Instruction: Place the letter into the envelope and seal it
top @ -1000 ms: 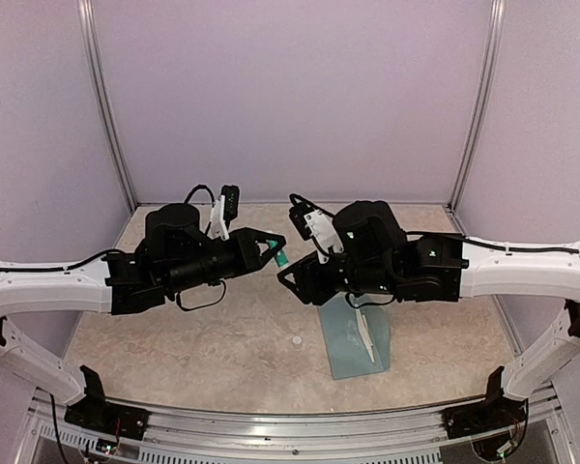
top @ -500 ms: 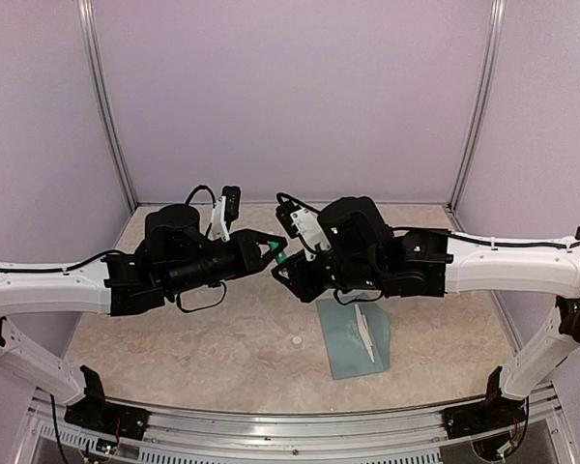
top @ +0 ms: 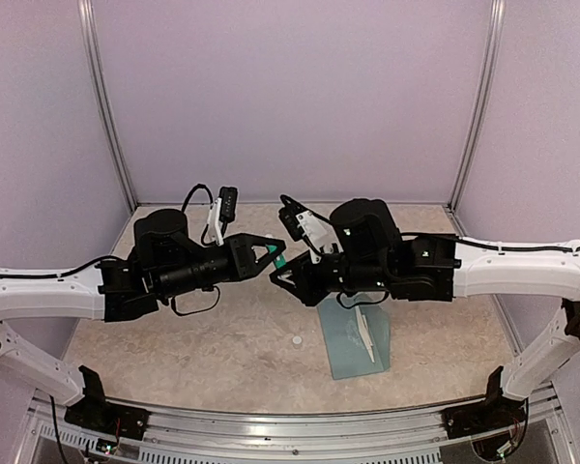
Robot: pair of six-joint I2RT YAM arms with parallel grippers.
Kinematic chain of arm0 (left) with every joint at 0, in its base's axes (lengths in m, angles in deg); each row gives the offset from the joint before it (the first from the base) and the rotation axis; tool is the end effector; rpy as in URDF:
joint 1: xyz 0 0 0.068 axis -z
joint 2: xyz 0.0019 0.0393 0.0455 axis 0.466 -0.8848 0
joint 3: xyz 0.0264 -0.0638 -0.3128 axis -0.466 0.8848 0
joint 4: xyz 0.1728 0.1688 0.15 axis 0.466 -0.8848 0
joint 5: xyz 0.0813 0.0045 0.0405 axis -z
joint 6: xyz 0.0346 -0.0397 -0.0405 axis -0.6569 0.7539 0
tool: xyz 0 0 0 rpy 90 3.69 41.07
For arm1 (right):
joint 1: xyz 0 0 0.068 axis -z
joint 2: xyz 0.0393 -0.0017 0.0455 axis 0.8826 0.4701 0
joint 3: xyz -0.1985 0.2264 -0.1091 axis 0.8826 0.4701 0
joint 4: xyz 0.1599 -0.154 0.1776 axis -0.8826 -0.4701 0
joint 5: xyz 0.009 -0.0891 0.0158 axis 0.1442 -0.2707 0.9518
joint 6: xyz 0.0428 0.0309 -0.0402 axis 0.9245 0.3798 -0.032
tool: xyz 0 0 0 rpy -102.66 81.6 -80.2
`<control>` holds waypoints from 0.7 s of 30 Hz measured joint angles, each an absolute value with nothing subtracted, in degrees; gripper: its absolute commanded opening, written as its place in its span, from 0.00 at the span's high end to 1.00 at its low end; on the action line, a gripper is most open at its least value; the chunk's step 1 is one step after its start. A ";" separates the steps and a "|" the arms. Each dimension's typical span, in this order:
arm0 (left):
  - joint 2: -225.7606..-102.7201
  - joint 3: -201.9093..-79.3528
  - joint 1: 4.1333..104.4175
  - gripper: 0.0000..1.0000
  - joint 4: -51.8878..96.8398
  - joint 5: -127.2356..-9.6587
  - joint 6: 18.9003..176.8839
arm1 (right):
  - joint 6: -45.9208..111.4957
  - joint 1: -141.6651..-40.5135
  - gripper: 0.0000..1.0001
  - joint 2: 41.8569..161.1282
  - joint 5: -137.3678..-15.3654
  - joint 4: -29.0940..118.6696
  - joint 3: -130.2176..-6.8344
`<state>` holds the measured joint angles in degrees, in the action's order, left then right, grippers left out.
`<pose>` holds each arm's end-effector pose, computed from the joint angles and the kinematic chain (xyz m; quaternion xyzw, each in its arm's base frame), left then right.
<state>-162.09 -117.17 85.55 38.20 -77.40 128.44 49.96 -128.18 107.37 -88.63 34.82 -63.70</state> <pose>0.1742 -0.2750 0.3410 0.0978 0.7409 -0.5057 0.4309 0.1619 0.3566 0.3517 -0.2867 0.8011 0.3471 0.3943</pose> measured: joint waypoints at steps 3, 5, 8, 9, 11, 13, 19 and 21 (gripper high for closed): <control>-161.50 -115.73 85.42 0.91 41.15 -73.05 126.34 | 51.36 -126.63 1.00 104.62 -81.40 39.51 -59.48; -161.34 -115.27 85.27 0.91 43.64 -69.48 124.77 | 52.89 -125.34 1.00 102.56 -75.45 43.49 -56.44; -160.86 -114.59 85.07 0.91 47.60 -64.26 123.02 | 56.02 -123.57 1.00 100.03 -66.05 51.10 -52.20; -160.58 -114.26 85.07 0.91 49.23 -62.40 122.50 | 57.15 -123.17 1.00 99.59 -63.43 53.09 -51.33; -159.99 -113.72 85.07 0.91 51.59 -59.41 121.86 | 59.62 -122.45 1.00 99.13 -57.55 57.77 -49.80; -159.36 -113.13 85.07 0.91 53.74 -56.72 121.60 | 61.94 -122.06 1.00 99.15 -52.74 61.70 -48.90; -158.53 -110.55 85.21 0.92 61.71 -50.18 121.80 | 67.64 -121.93 0.93 99.83 -43.36 69.81 -47.57; -158.53 -109.89 85.21 0.92 63.18 -49.90 121.88 | 67.91 -121.93 0.76 100.00 -42.71 70.16 -47.57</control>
